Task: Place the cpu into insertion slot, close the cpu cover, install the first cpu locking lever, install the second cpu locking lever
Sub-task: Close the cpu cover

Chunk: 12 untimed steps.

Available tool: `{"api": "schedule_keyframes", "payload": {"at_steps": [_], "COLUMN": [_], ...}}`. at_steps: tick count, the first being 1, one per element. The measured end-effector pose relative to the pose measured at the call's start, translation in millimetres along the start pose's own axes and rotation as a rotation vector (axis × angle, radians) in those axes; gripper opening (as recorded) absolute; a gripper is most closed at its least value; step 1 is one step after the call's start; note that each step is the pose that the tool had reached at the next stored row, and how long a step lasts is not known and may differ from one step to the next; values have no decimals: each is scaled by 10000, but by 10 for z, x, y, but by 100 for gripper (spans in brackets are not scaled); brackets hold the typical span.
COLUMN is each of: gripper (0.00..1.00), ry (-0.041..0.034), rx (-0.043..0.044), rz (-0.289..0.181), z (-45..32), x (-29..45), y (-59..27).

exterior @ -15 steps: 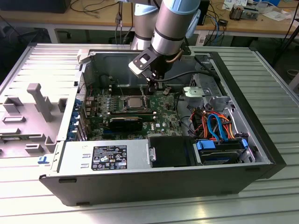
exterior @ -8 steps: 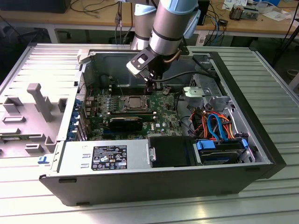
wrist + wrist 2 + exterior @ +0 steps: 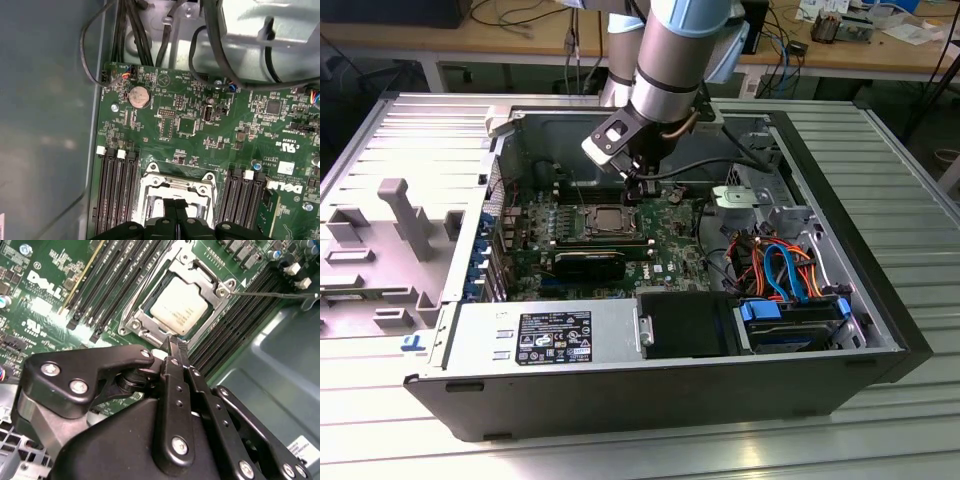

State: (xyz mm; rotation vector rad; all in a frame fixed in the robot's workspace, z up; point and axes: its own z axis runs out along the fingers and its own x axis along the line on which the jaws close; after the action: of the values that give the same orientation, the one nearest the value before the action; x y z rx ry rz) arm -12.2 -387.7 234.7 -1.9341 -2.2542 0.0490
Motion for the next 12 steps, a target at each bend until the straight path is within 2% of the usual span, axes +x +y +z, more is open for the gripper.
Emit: {"api": "schedule_keyframes", "payload": {"at_steps": [4,12], "gripper": [11,11], "ry": [1,1], "rx": [0,0], "rz": [0,0], "z": [63,173], "x": [2,18], "y": [-46,-206]}}
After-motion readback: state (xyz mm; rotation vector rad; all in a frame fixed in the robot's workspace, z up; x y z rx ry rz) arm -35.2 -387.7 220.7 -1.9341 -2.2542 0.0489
